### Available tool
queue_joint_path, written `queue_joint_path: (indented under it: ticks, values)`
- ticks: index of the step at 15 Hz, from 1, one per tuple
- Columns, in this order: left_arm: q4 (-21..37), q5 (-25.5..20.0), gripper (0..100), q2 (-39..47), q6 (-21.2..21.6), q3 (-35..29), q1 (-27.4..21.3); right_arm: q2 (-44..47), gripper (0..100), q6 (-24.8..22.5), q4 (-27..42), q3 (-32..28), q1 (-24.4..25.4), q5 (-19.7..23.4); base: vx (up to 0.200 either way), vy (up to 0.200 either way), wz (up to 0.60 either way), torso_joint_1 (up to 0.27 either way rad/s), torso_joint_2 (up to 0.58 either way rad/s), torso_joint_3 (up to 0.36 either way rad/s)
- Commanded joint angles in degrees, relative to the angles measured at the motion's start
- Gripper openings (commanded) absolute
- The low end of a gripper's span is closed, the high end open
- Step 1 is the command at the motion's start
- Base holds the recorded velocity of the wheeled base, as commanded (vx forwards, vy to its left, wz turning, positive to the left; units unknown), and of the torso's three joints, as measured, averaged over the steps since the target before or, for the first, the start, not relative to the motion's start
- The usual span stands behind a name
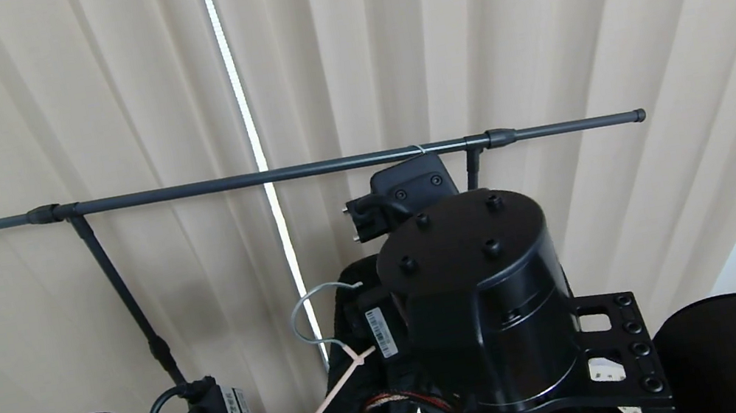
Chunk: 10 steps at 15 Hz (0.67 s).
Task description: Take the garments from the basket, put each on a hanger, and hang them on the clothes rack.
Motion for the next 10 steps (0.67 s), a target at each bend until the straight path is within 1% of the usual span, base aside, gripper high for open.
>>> queue_joint_path:
  ticks: [1, 3, 5, 8, 10]
  values:
    - [-0.1, 0.0, 0, 0.0, 0.0, 0.0, 0.0, 1.4, 100, 0.0, 0.1, 0.2, 0.2, 0.0, 0.0, 0.0, 0.0, 0.0, 0.0, 0.0]
    - [-0.1, 0.0, 0, 0.0, -0.1, 0.0, 0.2, 1.4, 100, 0.0, 0.3, 0.6, 0.6, 0.0, 0.0, 0.0, 0.0, 0.0, 0.0, 0.0]
    - [-0.1, 0.0, 0, 0.1, -1.4, 0.0, 0.3, 1.2, 100, -0.2, 0.3, 1.1, 0.8, 0.0, 0.0, 0.0, 0.0, 0.0, 0.0, 0.0]
    - [-0.2, 0.1, 0, 0.2, -2.0, 0.0, 0.5, 0.9, 100, -0.2, 0.4, 1.6, 0.9, 0.0, 0.0, 0.0, 0.0, 0.0, 0.0, 0.0]
    - [-1.9, 0.1, 0, 0.3, -2.4, 0.0, 1.4, 0.7, 100, -0.8, 0.4, 1.9, 0.9, 0.0, 0.0, 0.0, 0.0, 0.0, 0.0, 0.0]
